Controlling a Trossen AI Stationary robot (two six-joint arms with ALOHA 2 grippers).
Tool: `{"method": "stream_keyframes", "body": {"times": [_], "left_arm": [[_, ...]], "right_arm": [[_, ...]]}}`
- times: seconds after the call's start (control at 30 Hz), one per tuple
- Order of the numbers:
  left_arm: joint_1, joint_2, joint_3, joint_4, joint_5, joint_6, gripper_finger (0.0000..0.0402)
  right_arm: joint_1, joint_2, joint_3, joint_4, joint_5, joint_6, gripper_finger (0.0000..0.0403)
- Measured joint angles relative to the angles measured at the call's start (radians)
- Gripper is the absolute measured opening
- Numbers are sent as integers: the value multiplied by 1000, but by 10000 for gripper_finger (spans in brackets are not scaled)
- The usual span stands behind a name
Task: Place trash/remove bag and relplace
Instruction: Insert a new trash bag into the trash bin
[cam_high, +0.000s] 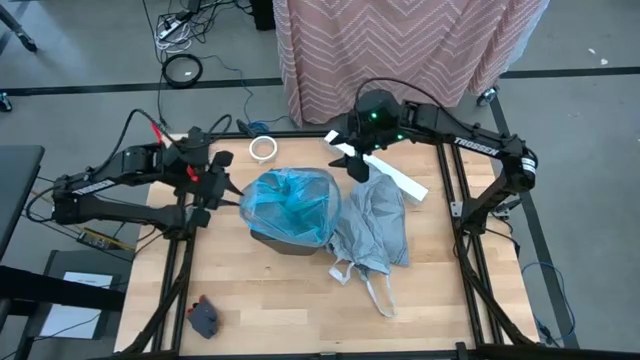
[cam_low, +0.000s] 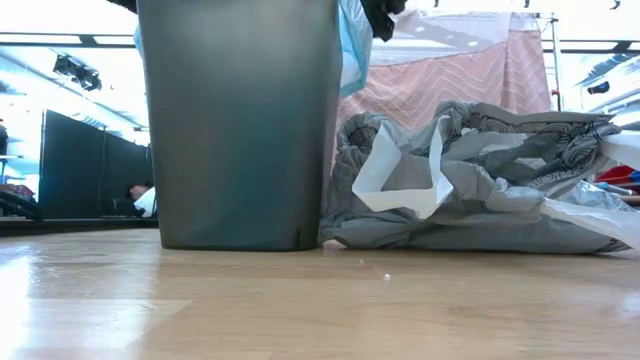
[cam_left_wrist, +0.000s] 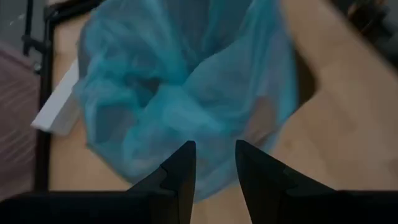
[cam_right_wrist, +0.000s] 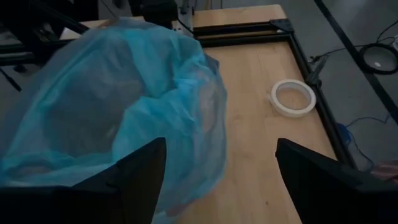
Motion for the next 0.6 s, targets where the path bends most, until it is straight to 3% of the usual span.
{"method": "stream_keyframes", "body": {"times": [0.23, 0.6], "left_arm": [[0, 89, 0, -63, -31, 29, 122], [0, 124, 46, -127, 73, 11, 121]], "right_arm": [[34, 8, 0, 0, 11, 7, 293], [46, 13, 0, 3, 60, 8, 293]]}}
